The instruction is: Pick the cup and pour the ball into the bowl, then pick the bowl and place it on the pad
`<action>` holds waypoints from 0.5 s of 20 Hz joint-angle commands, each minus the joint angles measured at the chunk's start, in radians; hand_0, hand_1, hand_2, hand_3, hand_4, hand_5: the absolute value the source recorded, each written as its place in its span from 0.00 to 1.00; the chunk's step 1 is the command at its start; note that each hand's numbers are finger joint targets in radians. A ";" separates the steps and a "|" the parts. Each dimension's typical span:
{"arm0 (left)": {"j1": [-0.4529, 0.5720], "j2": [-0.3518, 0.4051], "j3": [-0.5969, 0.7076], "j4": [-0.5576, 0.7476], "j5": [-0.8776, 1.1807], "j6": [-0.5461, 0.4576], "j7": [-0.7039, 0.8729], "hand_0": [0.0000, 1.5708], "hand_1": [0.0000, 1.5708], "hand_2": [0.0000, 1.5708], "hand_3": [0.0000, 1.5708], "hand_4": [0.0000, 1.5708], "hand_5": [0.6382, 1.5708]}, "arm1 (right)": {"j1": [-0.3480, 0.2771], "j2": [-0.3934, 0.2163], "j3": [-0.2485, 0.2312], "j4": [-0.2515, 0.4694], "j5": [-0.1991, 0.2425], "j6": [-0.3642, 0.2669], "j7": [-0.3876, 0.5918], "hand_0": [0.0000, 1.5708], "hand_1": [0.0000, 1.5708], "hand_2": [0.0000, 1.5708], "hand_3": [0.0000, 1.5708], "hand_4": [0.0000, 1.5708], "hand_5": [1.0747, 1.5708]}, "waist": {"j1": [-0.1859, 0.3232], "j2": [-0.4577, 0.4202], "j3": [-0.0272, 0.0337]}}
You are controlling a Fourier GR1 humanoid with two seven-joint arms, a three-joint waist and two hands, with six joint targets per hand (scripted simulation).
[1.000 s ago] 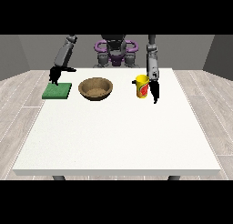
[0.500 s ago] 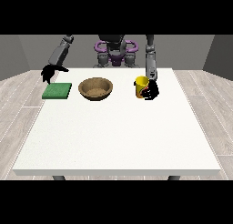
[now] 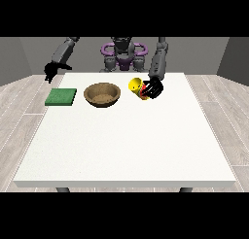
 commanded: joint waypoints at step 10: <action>-0.089 -0.065 -0.411 0.075 -0.679 0.020 0.569 0.88 0.88 1.00 1.00 0.62 0.98 | 0.012 0.008 -0.031 0.224 0.016 -0.035 0.008 0.00 0.00 0.15 0.09 0.24 0.95 | 0.130 -0.253 -0.0006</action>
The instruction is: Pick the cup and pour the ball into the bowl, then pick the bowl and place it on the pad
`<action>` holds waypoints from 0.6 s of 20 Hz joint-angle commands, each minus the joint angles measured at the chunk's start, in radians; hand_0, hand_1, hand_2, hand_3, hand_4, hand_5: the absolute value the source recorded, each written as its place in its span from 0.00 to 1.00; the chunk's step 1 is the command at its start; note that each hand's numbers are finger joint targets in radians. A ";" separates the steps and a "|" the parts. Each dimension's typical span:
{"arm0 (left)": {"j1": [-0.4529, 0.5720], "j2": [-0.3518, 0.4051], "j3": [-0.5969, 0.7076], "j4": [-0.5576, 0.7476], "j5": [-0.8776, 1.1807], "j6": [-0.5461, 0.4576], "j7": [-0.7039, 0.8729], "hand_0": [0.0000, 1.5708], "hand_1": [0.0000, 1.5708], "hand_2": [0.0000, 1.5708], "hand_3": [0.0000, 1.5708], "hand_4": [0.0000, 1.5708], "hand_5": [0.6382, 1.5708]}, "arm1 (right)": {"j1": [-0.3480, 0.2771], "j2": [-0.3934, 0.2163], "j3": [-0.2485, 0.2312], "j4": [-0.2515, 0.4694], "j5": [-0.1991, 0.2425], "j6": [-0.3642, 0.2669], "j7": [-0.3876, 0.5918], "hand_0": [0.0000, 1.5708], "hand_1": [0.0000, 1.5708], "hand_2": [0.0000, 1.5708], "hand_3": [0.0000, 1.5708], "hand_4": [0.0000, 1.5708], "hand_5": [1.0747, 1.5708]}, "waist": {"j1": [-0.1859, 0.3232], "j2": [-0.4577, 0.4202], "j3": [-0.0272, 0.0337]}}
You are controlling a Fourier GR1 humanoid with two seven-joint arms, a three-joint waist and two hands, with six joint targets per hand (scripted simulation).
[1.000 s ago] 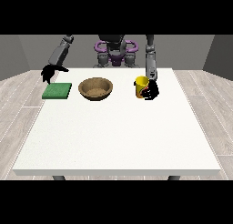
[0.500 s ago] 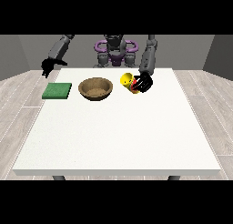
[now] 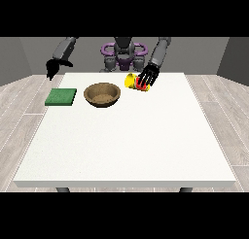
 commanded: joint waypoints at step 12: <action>-0.197 -0.206 -0.259 -0.022 -0.439 -0.380 0.466 0.11 0.11 1.00 0.91 0.55 0.95 | 0.061 0.000 -0.021 0.122 0.014 -0.019 -0.063 0.00 0.00 0.14 0.19 0.27 0.94 | 0.097 -0.122 -0.0048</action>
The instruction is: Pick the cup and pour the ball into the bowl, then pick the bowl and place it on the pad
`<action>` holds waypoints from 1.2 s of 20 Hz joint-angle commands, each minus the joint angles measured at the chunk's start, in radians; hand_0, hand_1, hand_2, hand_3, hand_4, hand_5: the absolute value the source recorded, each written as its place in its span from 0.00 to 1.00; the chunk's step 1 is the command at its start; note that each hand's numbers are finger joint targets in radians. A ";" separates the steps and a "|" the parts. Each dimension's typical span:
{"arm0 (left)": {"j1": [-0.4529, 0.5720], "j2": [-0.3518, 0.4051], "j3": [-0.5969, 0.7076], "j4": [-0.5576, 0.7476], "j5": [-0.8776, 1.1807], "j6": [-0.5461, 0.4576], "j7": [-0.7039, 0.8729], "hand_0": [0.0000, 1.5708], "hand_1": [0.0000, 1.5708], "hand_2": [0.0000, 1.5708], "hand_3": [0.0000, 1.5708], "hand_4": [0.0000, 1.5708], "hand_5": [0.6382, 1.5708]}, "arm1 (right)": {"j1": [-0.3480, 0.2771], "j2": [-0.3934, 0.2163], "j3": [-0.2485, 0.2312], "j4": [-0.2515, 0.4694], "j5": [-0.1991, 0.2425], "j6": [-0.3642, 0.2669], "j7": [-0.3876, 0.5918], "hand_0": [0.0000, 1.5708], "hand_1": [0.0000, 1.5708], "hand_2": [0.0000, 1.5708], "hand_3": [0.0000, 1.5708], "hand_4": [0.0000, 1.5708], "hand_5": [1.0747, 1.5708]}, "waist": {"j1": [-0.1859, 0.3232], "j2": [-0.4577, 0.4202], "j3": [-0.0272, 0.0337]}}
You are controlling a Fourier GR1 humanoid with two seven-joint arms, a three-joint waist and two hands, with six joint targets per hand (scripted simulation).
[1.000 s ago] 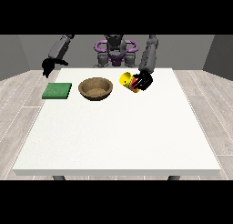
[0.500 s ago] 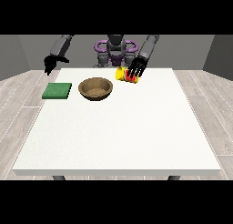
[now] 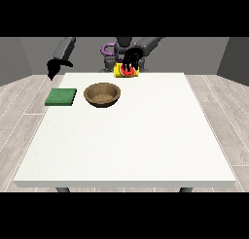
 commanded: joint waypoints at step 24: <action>-0.170 -0.011 -0.206 -0.182 -0.370 -0.488 -0.038 0.89 0.89 1.00 1.00 0.73 0.96 | 0.000 -0.084 -0.039 0.063 -0.039 0.066 -0.056 0.00 0.00 0.06 0.19 0.27 0.91 | 0.031 0.038 -0.0010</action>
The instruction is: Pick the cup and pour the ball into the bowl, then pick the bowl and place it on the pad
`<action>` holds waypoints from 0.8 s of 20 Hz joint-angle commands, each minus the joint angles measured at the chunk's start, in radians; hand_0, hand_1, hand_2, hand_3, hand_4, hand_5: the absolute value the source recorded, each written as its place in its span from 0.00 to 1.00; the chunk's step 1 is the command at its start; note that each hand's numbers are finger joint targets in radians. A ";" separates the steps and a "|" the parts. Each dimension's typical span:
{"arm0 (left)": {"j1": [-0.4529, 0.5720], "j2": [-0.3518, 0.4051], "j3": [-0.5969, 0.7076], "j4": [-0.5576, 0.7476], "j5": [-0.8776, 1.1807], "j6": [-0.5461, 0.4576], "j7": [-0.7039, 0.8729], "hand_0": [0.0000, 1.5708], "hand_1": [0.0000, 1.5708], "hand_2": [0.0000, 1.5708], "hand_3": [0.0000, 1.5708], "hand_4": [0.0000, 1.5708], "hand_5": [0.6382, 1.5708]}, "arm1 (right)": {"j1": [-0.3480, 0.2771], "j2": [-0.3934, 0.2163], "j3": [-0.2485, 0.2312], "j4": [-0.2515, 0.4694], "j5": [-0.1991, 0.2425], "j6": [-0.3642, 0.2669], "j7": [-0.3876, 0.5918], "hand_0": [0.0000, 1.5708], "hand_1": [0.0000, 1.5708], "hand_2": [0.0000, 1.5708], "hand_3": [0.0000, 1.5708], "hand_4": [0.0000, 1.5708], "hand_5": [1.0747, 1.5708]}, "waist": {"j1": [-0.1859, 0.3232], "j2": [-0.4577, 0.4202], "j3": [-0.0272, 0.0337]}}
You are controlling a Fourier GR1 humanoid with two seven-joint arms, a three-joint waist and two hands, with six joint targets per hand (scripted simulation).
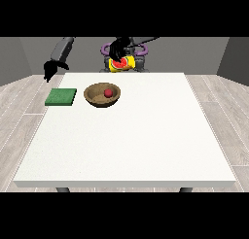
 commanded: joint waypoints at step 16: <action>0.258 0.103 0.456 -0.196 0.446 0.229 -0.269 0.99 0.99 1.00 0.89 0.75 0.98 | -0.011 -0.037 -0.080 0.007 -0.089 0.001 0.038 0.00 0.00 0.23 0.18 0.45 0.99 | 0.215 0.153 -0.0063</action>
